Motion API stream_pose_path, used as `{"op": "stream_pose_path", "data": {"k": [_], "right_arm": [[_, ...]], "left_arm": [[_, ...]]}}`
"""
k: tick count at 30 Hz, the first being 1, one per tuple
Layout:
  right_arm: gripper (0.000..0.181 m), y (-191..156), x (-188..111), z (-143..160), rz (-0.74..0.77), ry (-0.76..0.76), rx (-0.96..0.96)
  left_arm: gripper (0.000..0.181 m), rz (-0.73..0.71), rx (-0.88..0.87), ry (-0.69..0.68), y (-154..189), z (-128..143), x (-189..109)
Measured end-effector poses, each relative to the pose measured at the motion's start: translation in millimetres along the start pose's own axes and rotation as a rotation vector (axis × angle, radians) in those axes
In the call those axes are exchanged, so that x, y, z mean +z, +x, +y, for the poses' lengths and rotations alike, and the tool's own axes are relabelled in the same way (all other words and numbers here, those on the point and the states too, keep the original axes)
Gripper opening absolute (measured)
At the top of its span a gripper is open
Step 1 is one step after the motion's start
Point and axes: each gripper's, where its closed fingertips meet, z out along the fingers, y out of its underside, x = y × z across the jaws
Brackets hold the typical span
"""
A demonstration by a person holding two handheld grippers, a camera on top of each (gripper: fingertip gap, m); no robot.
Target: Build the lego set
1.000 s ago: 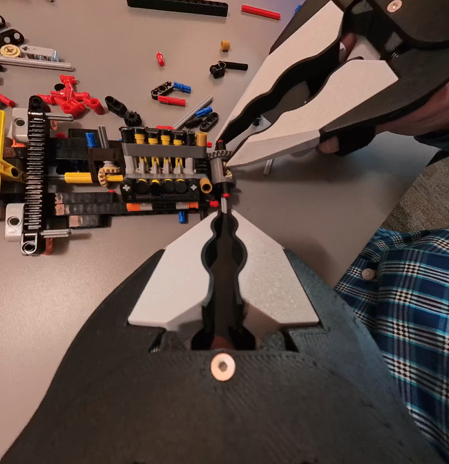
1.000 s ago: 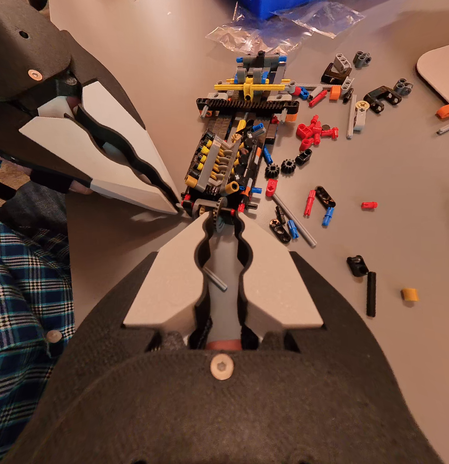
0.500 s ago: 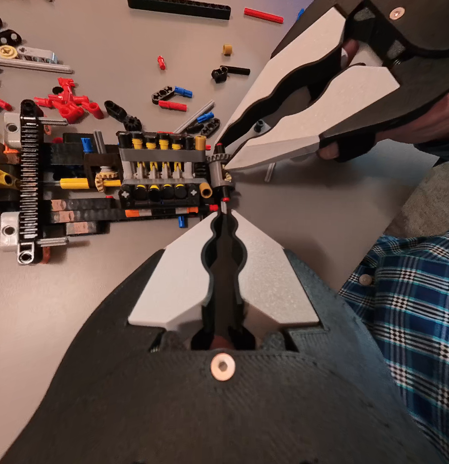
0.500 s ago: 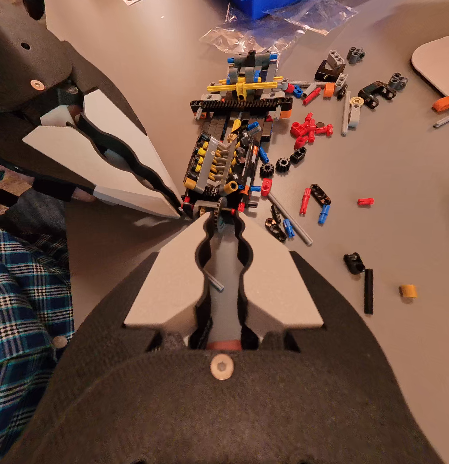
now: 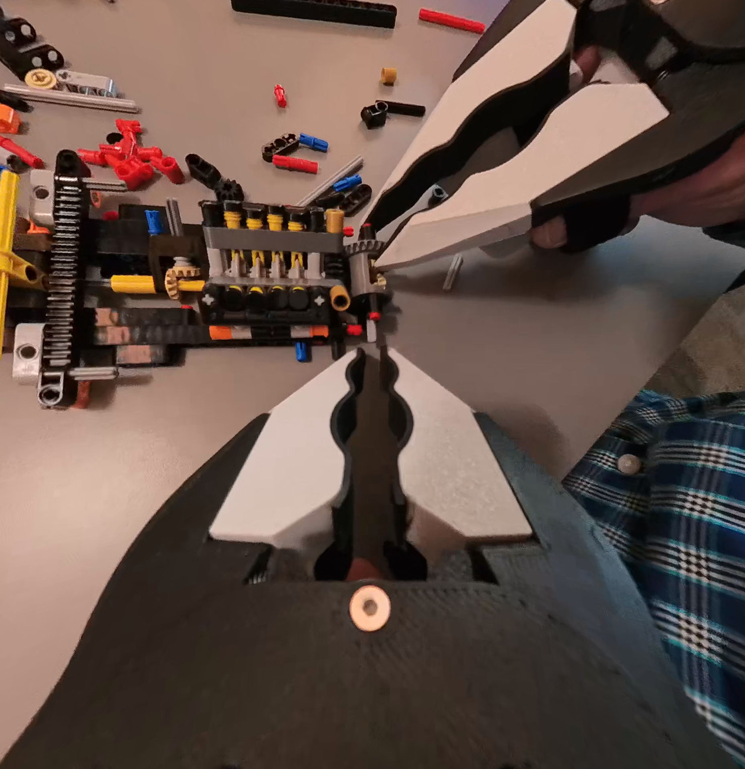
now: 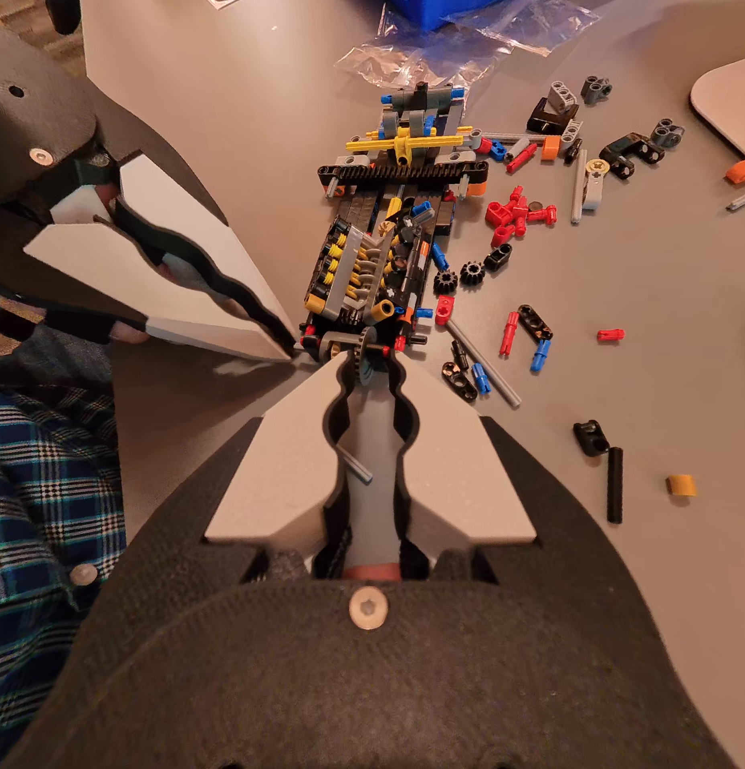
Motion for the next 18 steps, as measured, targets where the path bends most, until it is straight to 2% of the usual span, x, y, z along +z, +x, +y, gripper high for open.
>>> {"op": "stream_pose_path", "data": {"k": [3,18], "right_arm": [[0.013,-0.4,0.1,0.1,0.001,-0.001,-0.005],[0.014,-0.4,0.8,0.6,-0.018,-0.006,0.012]], "left_arm": [[0.0,-0.011,0.009,-0.008,1.1,-0.2,2.3],[0.0,-0.008,0.002,-0.014,1.5,-1.5,4.3]]}}
